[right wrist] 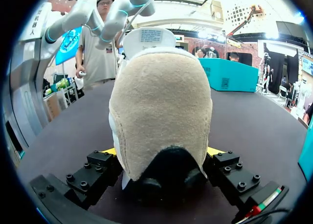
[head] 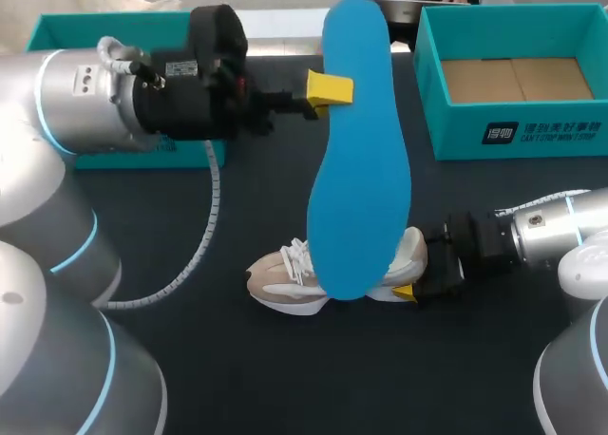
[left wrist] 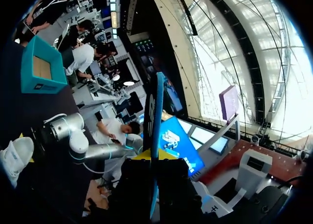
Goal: Take the shoe out of the shoebox, open the shoe tongue, remove and reinsert the insole, then place the shoe into the shoebox
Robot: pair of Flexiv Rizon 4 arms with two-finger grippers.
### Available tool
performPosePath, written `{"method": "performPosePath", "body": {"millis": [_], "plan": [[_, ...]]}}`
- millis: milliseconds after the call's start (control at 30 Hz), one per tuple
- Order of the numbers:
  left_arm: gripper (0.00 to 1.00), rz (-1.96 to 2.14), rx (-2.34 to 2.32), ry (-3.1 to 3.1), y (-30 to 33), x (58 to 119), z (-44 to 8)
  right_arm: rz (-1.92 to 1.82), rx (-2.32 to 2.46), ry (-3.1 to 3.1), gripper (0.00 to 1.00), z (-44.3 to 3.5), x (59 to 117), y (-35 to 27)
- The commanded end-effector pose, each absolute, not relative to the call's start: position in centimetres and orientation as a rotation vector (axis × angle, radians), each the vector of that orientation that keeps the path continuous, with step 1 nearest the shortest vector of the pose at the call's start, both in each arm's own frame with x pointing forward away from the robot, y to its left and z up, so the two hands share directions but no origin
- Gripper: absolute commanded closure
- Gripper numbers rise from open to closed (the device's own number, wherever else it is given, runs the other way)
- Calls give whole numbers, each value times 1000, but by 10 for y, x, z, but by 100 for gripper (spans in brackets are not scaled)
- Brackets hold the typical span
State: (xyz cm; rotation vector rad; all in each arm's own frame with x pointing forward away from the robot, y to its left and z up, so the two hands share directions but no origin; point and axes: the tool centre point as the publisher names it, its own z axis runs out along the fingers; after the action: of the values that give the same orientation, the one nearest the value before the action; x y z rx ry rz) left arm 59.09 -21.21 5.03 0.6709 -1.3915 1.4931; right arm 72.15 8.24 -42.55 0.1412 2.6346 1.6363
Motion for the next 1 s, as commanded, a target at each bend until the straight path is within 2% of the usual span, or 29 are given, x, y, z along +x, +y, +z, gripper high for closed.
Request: {"method": "performPosePath", "body": {"millis": [33, 667, 700, 733, 1000], "plan": [[100, 1487, 664, -1383, -210, 586, 46, 1632, 143, 2638, 100, -429, 723, 85], [100, 1488, 664, -1373, -210, 586, 46, 1632, 143, 2638, 100, -429, 723, 85], [100, 1488, 664, -1373, -210, 586, 46, 1632, 143, 2638, 70, -429, 723, 85], [100, 1488, 664, -1373, -210, 586, 46, 1632, 143, 2638, 0, -429, 723, 85], [100, 1488, 664, -1373, -210, 586, 46, 1630, 147, 2643, 0, -430, 723, 83]]}}
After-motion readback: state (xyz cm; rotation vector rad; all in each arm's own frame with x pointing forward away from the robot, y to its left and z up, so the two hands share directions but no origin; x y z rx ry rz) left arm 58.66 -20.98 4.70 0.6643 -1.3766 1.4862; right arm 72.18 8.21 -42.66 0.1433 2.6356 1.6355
